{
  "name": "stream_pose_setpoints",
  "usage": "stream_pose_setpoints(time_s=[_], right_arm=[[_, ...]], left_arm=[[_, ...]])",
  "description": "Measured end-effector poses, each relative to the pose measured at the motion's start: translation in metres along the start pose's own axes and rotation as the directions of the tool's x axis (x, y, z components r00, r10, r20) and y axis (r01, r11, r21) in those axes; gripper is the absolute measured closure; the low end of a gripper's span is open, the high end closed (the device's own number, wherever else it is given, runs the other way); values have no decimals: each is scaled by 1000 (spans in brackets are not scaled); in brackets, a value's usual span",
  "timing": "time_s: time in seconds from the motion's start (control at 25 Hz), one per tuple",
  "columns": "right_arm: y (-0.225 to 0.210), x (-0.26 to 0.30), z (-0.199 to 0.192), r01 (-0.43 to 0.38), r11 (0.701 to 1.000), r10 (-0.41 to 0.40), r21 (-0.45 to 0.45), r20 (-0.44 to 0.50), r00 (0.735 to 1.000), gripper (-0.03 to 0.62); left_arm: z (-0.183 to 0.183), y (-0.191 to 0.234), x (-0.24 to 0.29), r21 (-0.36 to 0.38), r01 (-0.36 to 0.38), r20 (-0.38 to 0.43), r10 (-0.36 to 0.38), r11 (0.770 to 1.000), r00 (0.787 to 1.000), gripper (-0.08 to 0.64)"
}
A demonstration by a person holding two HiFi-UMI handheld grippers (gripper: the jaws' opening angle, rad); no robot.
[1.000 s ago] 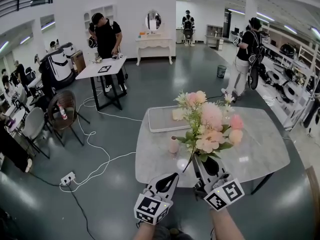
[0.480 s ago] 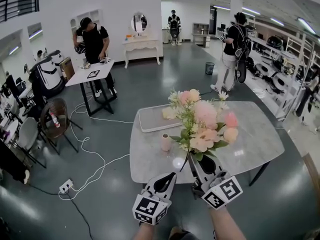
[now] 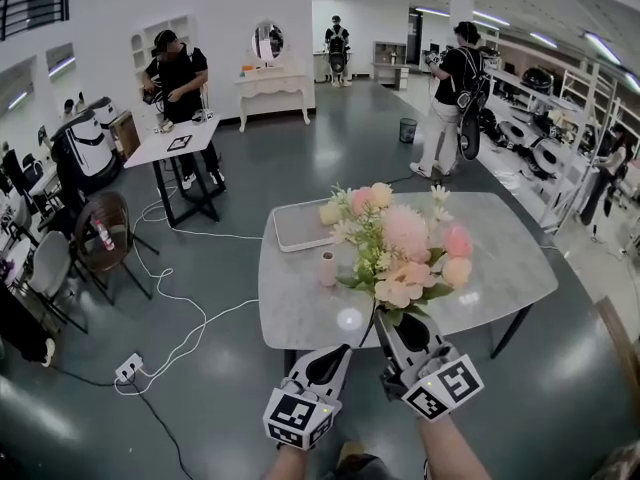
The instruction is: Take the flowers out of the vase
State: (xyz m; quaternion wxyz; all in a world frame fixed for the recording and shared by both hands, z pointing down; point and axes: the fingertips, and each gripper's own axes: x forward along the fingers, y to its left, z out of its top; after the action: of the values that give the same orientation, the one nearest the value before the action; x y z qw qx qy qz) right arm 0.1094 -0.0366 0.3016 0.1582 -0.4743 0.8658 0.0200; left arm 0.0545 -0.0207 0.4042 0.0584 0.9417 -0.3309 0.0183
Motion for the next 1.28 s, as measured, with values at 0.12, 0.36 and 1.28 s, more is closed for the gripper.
stream_pose_setpoints(time_s=[0.12, 0.36, 1.28], right_arm=[[10, -3, 6, 4, 1000, -4, 3, -4, 1000, 540], [40, -28, 8, 6, 1000, -6, 1, -9, 1000, 540], [90, -59, 26, 4, 1000, -4, -1, -11, 1000, 540]], left_arm=[[5, -6, -10, -8, 5, -2, -5, 1000, 1000, 546], [-8, -30, -41, -30, 13, -4, -13, 999, 1000, 546], [2, -59, -96, -34, 4, 7, -4, 999, 1000, 546]])
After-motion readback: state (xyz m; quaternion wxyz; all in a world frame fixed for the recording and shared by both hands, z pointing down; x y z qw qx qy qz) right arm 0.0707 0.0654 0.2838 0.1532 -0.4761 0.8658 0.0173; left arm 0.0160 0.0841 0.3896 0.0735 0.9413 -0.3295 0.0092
